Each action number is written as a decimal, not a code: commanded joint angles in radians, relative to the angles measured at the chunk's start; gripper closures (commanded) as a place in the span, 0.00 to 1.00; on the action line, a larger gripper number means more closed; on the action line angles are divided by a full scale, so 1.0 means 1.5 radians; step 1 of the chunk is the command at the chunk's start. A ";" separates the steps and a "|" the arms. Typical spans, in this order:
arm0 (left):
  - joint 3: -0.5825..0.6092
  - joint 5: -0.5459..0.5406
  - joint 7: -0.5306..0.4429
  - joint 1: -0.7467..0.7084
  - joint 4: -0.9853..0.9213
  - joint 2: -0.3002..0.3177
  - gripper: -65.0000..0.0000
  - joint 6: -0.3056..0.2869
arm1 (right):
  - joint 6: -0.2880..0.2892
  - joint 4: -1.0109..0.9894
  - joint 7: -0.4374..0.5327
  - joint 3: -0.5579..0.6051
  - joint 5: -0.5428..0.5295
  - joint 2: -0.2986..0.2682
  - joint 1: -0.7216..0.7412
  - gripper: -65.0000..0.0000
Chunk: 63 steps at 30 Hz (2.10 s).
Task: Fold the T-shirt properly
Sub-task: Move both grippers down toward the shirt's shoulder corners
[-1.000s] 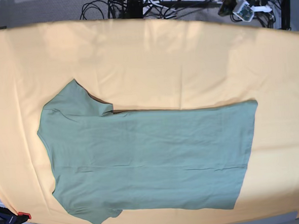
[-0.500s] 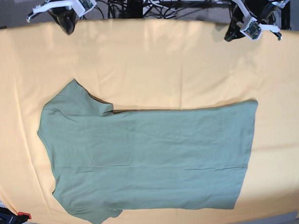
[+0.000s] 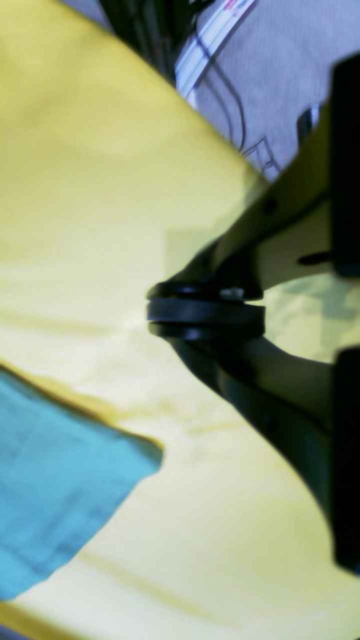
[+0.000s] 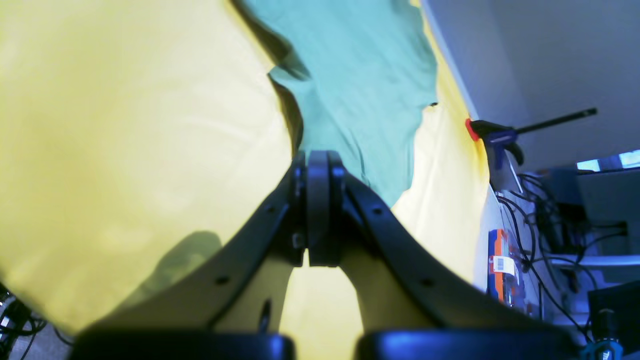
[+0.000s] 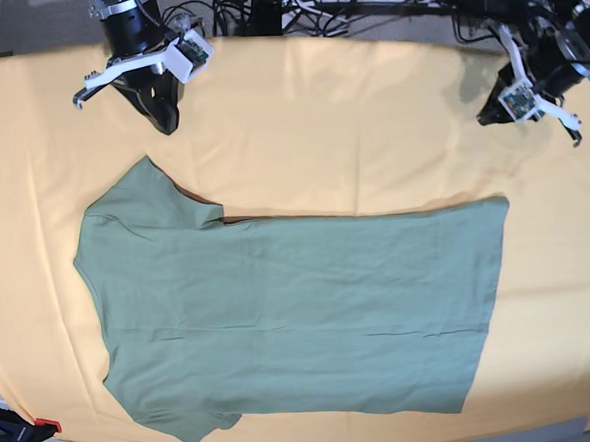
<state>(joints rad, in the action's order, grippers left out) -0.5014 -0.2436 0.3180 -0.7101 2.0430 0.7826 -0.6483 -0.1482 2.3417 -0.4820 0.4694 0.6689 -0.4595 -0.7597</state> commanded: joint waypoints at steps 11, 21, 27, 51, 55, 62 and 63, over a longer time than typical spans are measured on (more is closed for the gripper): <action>0.188 0.172 -0.232 0.213 -0.173 0.152 0.54 0.031 | -0.007 0.010 0.017 0.000 0.007 0.000 -0.004 1.00; 0.460 0.250 -0.232 0.465 -0.275 0.204 0.54 0.069 | -0.007 0.010 0.017 0.000 0.007 0.021 -0.007 1.00; 0.617 0.323 -0.232 0.588 -0.351 0.202 0.54 0.102 | 0.017 0.010 0.018 0.000 0.007 0.029 -0.007 1.00; 0.765 0.308 -0.259 0.750 -0.449 0.143 1.00 0.134 | 0.112 0.010 0.053 -0.025 0.005 0.029 -0.008 1.00; 0.765 0.308 -0.259 0.750 -0.449 0.143 1.00 0.134 | 0.111 0.010 0.086 -0.101 -0.037 0.029 -0.009 0.90; 0.765 0.261 -0.259 0.749 -0.448 0.143 1.00 0.134 | 0.112 0.010 0.117 -0.217 -0.167 0.018 -0.007 0.45; 0.765 0.261 -0.259 0.749 -0.448 0.143 1.00 0.134 | 0.112 0.010 0.117 -0.226 -0.173 0.010 -0.007 0.45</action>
<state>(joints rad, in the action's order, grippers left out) 0.6582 0.1570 -0.0559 0.3912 1.3605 0.9756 -0.4572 0.0345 2.3417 -0.3271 0.1360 0.4057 -0.4362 -0.7670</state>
